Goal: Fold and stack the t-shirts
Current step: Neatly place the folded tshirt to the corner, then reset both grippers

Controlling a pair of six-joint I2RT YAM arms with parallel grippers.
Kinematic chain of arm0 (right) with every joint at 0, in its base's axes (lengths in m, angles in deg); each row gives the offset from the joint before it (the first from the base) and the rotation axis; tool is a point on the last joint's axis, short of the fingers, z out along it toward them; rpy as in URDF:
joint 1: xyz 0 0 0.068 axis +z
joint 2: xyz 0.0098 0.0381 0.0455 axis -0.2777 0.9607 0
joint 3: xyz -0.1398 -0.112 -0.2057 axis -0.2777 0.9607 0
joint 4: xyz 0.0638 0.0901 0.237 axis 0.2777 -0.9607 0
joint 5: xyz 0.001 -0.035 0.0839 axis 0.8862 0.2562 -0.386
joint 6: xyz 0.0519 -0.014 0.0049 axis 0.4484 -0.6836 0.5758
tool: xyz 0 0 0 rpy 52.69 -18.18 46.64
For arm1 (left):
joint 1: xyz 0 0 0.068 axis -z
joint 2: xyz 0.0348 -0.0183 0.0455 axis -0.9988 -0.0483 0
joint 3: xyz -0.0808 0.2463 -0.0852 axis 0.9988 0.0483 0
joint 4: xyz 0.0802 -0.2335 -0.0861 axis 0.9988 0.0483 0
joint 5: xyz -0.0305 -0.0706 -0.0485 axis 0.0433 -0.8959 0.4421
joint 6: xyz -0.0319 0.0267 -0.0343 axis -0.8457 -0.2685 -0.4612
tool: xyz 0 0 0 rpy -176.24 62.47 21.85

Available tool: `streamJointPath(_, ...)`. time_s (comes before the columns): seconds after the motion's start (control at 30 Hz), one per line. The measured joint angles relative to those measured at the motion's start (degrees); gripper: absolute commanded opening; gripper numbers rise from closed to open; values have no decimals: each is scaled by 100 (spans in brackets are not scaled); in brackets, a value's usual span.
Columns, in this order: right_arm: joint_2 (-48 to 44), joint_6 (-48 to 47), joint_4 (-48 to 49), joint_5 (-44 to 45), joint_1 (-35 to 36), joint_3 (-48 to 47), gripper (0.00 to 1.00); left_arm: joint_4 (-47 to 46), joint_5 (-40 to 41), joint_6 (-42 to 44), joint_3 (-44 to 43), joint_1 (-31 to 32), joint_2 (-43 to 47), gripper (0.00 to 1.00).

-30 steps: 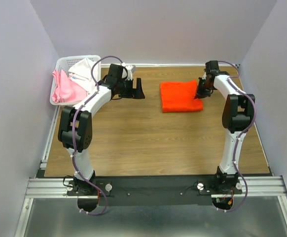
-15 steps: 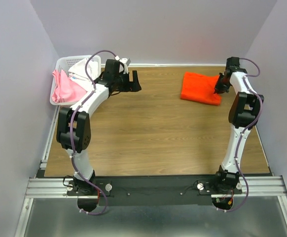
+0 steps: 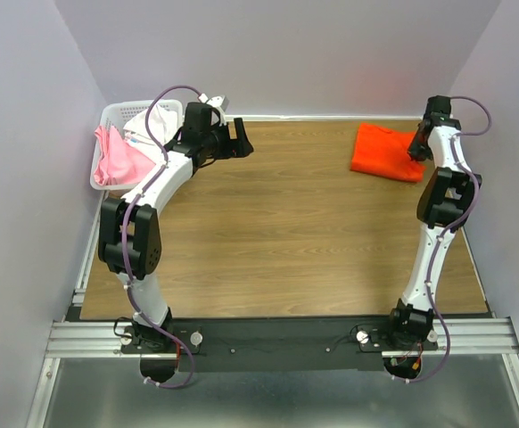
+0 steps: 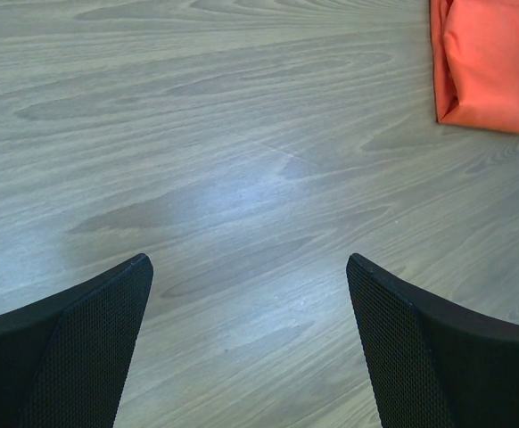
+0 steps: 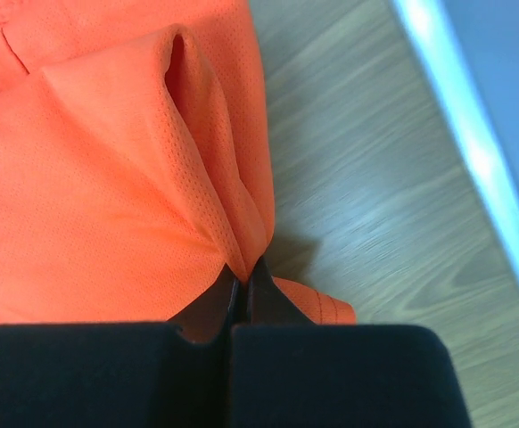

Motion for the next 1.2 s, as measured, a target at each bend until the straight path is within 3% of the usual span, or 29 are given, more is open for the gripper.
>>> streamJointPath(0.63,756,-96,7,1005,-184,-1130,1,157,131,-46,0,0,0,97)
streamJointPath(0.67,756,-96,9,1043,-184,-1137,5,162,136,-48,0,0,0,97)
streamJointPath(0.77,754,-127,26,1139,-188,-1150,48,162,140,-83,0,0,0,97)
streamJointPath(0.8,754,-127,42,1185,-188,-1150,71,160,140,-92,2,0,2,97)
streamJointPath(0.87,752,-164,81,1241,-188,-1150,87,160,138,-120,2,0,7,98)
streamJointPath(1.0,546,-184,295,1370,-188,-828,97,162,140,-140,2,-11,48,98)
streamJointPath(1.2,-299,-334,721,1537,-140,317,100,118,160,-138,168,-31,389,98)
